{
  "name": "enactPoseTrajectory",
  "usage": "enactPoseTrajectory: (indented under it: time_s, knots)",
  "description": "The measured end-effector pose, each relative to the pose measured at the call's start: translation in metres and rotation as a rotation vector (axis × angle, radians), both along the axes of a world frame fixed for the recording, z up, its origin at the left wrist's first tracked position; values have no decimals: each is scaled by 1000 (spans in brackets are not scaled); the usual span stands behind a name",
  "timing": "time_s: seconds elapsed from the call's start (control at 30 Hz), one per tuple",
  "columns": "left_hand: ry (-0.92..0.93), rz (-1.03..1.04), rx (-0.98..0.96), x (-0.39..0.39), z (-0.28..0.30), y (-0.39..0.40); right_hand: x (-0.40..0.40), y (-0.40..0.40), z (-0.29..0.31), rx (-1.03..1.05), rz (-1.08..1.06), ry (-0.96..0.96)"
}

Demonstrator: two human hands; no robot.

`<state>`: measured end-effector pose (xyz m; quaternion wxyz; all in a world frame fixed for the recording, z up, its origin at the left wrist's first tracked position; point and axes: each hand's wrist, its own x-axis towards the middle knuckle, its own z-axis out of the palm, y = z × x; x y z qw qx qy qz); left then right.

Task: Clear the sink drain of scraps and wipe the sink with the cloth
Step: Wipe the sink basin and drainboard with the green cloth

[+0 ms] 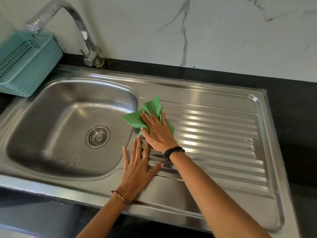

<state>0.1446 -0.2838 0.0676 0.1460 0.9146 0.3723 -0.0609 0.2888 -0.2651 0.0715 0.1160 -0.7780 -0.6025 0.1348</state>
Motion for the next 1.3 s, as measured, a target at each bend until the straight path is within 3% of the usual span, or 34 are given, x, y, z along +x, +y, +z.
enactPoseTrajectory:
  time_s: [0.3, 0.43, 0.6, 0.73, 1.0, 1.1, 1.3]
  knots:
    - [-91, -197, -66, 83, 3, -83, 108, -166, 3, -10, -376, -41]
    - [-41, -187, -27, 103, -3, -109, 149, -232, 15, -108, -532, -129]
    - [-69, -196, -78, 96, -1, -103, 132, -247, 17, -193, -598, -233]
    - [-129, -155, -128, 72, 3, -87, 102, -256, 11, -184, -703, -163]
    - [-107, 90, -137, 5, 6, -23, 108, -180, 11, -203, -854, -109]
    - [-121, 244, -166, -17, 5, -11, 69, -137, 6, -150, -749, -108]
    - [-115, 206, -110, -30, 0, -6, -22, -19, -1, -68, -492, -90]
